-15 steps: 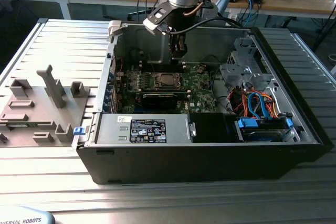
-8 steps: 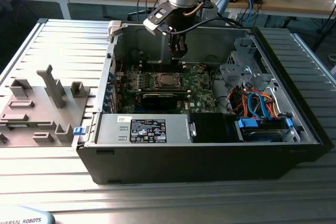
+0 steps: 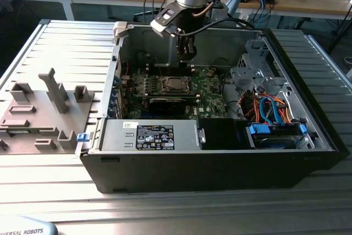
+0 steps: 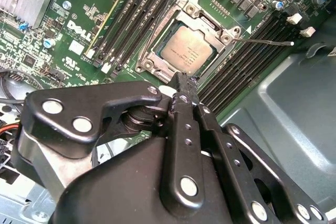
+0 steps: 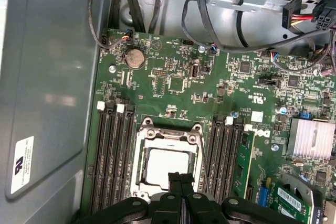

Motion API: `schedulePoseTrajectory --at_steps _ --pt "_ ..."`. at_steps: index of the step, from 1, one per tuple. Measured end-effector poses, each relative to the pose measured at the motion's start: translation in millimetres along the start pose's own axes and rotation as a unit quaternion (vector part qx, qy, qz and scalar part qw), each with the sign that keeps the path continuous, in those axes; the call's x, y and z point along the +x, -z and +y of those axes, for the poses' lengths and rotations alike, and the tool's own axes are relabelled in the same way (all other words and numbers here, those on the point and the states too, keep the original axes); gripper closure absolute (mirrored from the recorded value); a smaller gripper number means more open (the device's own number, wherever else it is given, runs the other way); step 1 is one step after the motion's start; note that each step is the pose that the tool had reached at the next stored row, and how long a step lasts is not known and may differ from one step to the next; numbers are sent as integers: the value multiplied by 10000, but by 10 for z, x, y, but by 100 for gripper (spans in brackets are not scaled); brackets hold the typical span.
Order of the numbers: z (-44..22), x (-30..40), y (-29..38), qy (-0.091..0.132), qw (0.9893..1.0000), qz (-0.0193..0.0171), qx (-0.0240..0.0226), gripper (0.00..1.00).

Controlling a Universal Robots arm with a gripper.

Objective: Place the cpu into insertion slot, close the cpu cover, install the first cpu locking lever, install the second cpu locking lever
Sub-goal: 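Install the first cpu locking lever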

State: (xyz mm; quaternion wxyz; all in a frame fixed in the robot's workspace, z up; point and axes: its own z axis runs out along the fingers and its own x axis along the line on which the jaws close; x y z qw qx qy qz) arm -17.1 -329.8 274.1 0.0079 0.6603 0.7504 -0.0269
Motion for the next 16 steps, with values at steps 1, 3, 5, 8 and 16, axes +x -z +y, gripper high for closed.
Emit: schedulePoseTrajectory --at_steps 1,3,5,8,16 --pt "0 0 0 10 10000 0 -1 89" --pt "0 0 0 27 10000 -1 -1 89" --pt "0 0 0 43 10000 -1 -2 89" --pt "0 0 0 90 10000 -3 -4 89" --pt "0 0 0 183 9998 -6 -9 89"
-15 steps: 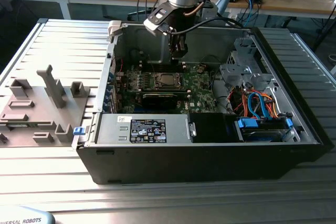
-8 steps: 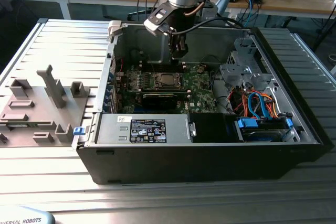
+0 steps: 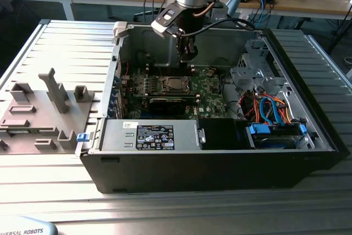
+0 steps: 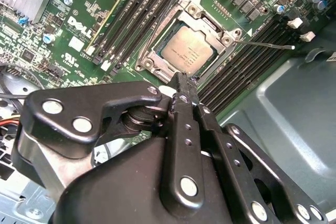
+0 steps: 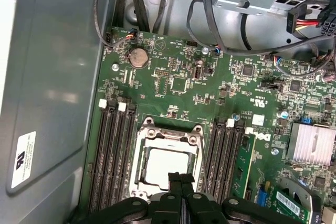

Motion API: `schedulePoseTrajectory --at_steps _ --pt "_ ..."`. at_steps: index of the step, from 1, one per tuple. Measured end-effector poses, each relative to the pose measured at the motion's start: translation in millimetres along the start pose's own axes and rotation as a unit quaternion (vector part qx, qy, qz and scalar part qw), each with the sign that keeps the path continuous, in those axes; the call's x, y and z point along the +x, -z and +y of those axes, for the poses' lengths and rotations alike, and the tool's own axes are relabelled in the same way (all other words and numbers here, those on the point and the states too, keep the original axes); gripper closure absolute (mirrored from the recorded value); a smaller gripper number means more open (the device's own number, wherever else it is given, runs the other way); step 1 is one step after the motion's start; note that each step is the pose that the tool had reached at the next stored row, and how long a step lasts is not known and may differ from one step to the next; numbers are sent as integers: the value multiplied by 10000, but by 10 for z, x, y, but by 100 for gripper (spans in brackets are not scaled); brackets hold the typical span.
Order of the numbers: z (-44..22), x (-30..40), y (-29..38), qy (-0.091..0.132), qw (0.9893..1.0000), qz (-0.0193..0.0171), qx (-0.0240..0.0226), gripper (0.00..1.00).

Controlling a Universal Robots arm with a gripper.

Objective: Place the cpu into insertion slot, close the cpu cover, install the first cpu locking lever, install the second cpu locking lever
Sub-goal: 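Install the first cpu locking lever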

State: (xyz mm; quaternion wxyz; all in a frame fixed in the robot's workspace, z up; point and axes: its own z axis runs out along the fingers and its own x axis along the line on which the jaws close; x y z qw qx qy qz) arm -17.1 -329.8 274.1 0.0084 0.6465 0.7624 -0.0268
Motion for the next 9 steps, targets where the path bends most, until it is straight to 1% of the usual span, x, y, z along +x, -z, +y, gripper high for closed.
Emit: schedulePoseTrajectory --at_steps 9 --pt "0 0 0 82 10000 -2 -4 89"
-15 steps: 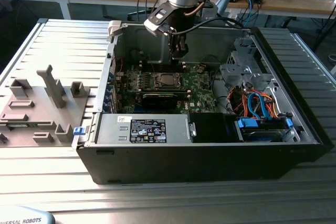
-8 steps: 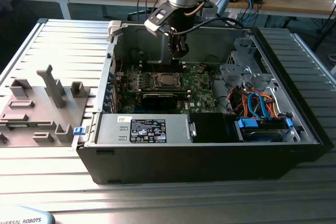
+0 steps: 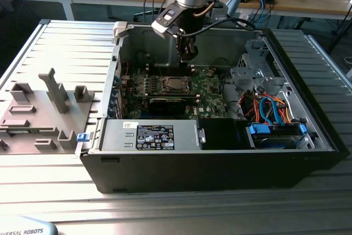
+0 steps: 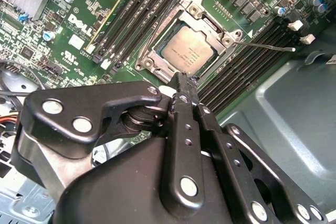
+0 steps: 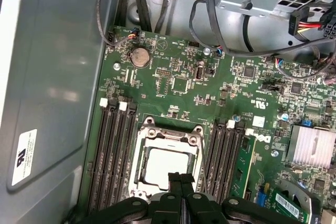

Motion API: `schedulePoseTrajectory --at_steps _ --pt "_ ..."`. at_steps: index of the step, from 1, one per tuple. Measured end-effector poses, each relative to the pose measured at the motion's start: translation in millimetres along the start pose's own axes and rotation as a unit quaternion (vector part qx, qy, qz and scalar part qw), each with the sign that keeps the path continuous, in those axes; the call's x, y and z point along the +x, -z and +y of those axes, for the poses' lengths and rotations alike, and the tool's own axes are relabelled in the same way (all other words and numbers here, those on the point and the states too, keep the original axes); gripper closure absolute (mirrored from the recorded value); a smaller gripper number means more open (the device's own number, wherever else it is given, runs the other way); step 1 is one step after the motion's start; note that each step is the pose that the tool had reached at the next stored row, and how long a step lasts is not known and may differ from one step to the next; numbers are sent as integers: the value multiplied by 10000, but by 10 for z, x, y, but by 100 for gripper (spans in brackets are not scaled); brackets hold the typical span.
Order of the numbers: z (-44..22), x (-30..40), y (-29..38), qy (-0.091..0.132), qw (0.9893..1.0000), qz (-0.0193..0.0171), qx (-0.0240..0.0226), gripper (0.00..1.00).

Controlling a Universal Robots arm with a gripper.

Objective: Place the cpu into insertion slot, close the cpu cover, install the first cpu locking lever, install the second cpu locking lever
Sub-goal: 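Install the first cpu locking lever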

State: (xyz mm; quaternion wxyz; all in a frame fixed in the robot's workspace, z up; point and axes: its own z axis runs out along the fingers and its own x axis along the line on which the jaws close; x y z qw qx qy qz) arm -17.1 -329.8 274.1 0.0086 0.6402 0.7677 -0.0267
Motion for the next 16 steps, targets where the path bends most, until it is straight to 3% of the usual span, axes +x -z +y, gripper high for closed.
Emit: schedulePoseTrajectory --at_steps 16 --pt "0 0 0 162 9999 -5 -8 89"
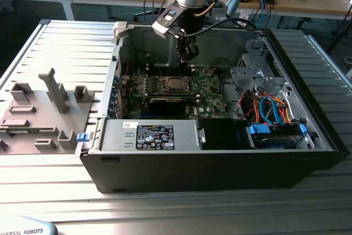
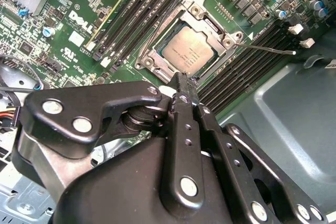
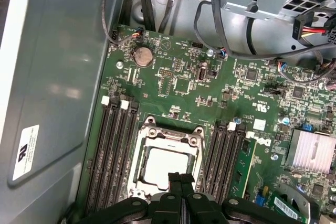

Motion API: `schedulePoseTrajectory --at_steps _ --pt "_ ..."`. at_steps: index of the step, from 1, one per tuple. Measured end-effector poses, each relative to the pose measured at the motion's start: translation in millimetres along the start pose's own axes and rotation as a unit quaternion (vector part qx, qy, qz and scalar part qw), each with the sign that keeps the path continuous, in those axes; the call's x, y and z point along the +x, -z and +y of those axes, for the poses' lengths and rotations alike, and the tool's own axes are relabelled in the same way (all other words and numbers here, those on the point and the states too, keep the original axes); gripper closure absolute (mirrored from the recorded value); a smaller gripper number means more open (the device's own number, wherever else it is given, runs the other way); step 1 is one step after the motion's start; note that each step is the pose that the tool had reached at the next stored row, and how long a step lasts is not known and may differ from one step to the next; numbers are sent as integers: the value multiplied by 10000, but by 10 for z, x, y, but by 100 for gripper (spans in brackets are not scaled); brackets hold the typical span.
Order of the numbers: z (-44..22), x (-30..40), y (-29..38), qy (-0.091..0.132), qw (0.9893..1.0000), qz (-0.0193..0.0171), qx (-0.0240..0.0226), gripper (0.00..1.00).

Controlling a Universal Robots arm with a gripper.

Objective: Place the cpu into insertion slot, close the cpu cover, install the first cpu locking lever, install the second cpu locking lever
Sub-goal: 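Install the first cpu locking lever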

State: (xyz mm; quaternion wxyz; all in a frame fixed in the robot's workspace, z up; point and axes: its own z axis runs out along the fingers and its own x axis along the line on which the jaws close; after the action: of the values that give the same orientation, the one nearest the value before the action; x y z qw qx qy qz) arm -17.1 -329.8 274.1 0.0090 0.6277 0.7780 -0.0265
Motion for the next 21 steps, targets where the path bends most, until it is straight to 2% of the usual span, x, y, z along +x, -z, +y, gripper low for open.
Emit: schedulePoseTrajectory --at_steps 21 --pt "0 0 0 209 9998 -6 -10 89"
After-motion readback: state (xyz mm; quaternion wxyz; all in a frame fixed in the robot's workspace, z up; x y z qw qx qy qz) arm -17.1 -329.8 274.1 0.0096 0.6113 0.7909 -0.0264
